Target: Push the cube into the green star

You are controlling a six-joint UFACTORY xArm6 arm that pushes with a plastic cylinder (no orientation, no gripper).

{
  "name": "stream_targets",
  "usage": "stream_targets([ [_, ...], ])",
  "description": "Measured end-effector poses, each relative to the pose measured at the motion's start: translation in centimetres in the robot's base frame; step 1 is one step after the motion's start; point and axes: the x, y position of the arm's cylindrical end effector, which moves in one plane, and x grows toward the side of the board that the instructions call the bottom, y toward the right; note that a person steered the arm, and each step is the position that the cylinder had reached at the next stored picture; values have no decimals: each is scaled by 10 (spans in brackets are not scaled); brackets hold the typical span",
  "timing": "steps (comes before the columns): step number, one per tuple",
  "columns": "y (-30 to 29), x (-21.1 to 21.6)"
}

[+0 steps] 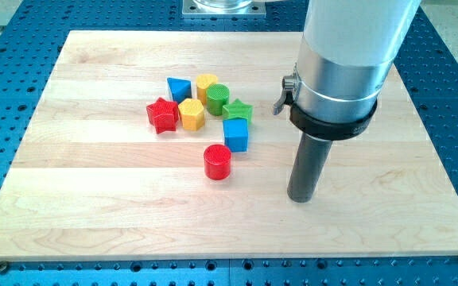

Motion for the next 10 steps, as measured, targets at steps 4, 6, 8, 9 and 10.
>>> stream_targets([
  [4, -60, -14],
  [6, -88, -31],
  [8, -101, -98],
  [9, -101, -106],
  [10, -101, -106],
])
